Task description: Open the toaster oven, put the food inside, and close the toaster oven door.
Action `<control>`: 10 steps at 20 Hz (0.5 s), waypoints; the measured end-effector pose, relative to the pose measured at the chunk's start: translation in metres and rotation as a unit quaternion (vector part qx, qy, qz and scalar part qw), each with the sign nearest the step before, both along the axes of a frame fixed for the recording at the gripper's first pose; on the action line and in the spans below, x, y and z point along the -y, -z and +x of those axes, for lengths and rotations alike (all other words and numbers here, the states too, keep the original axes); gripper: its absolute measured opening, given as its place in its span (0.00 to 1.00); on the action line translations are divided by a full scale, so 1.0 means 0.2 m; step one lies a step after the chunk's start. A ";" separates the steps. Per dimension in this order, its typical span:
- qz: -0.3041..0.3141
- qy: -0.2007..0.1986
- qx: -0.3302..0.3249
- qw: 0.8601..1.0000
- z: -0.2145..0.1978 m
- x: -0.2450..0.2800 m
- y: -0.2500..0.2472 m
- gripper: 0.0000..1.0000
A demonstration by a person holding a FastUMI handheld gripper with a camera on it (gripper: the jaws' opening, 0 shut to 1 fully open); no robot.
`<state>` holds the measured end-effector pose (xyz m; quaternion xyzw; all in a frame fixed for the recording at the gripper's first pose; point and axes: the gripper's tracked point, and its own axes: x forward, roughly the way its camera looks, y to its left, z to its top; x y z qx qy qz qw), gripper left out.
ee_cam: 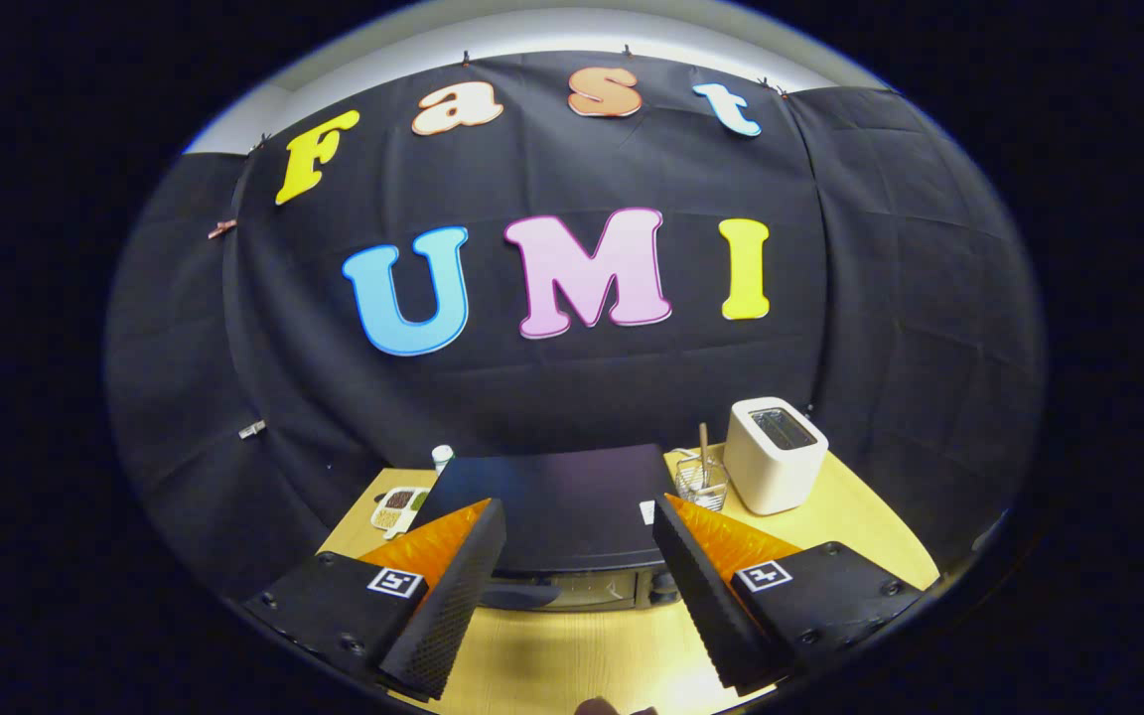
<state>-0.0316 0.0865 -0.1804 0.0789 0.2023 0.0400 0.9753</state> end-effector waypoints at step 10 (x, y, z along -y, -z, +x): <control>-0.046 0.028 0.149 0.987 0.03 0.54 -0.63 0.98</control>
